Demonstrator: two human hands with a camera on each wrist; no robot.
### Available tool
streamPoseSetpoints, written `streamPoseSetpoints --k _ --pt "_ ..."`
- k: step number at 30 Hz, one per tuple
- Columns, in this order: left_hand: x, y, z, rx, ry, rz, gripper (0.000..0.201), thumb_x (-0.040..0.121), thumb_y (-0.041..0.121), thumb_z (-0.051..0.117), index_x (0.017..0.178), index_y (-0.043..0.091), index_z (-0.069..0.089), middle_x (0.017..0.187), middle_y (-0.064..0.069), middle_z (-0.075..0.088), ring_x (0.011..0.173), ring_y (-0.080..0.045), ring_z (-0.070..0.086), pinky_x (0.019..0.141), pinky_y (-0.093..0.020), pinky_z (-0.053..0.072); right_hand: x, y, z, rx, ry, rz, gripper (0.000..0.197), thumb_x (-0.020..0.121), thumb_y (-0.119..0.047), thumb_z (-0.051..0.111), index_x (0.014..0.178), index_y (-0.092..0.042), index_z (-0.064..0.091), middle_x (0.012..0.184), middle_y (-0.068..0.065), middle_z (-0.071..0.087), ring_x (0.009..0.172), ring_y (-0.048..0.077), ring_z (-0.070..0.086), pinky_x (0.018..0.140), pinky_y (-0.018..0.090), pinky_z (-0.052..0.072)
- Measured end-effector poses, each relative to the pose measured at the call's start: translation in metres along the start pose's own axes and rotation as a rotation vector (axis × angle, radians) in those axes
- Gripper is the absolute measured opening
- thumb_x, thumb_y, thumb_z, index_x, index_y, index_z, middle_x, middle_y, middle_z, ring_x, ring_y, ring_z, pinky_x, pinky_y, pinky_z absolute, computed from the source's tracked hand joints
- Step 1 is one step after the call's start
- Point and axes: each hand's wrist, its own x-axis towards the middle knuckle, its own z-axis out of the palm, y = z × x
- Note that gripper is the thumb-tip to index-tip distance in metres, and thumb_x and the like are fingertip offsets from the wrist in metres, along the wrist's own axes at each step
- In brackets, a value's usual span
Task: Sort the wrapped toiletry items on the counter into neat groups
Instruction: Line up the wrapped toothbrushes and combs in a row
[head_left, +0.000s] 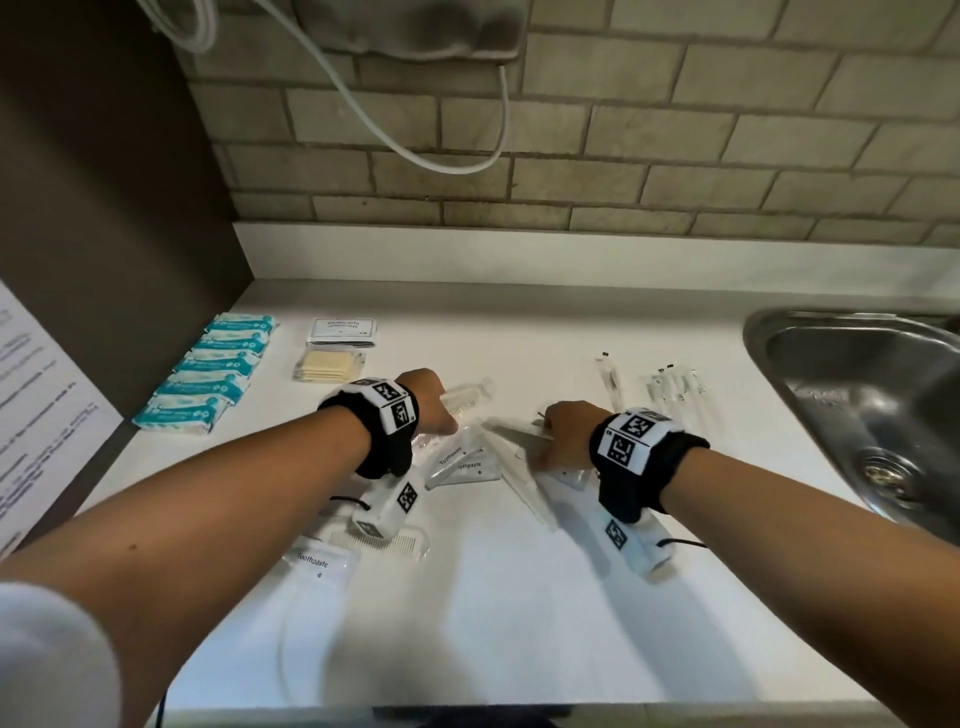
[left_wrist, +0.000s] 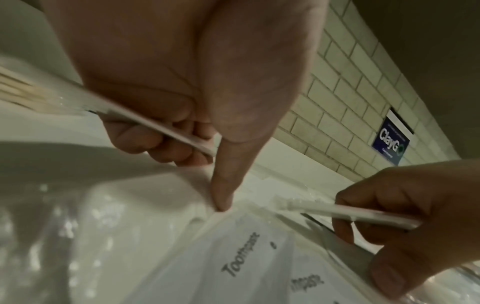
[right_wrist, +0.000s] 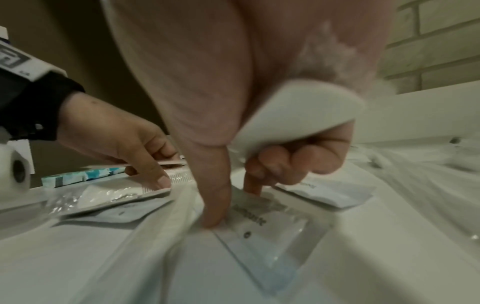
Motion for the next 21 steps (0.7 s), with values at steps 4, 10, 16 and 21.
streamPoseSetpoints --k 4,10,16,21 --pt "-0.003 0.002 -0.007 -0.107 0.016 0.011 0.025 0.086 0.028 0.061 0.101 0.008 0.060 0.091 -0.009 0.061 0.080 -0.027 0.057 0.067 -0.028 0.040 0.003 0.005 -0.003 0.029 0.007 0.023 0.024 0.083 -0.026 0.065 0.097 -0.008 0.066 0.097 0.007 0.068 0.087 0.026 0.064 0.071 0.027 0.049" --pt "-0.012 0.013 -0.018 -0.803 0.056 0.062 0.024 0.099 0.014 0.047 0.115 -0.002 0.041 0.092 -0.019 0.064 0.071 -0.029 0.061 0.073 -0.050 0.056 -0.001 0.013 -0.026 0.391 0.148 -0.052 0.025 0.090 -0.029 0.064 0.071 -0.015 0.055 0.079 0.005 0.059 0.076 0.023 0.053 0.065 0.027 0.040" --pt "-0.023 0.023 -0.022 -0.837 0.070 0.116 0.020 0.101 0.015 0.044 0.118 0.006 0.040 0.093 -0.018 0.067 0.074 -0.027 0.063 0.070 -0.043 0.055 -0.003 0.009 -0.038 0.605 0.176 -0.073 0.024 0.081 -0.027 0.075 0.084 -0.010 0.059 0.064 0.001 0.056 0.056 0.016 0.050 0.055 0.026 0.039" --pt "-0.027 0.012 -0.029 -0.843 0.093 0.133 0.020 0.101 0.016 0.043 0.119 0.008 0.044 0.080 -0.009 0.059 0.064 -0.020 0.056 0.060 -0.034 0.050 0.005 0.004 -0.022 0.347 0.023 -0.070 0.021 0.083 -0.028 0.073 0.082 -0.011 0.061 0.065 0.002 0.057 0.057 0.016 0.051 0.052 0.024 0.038"
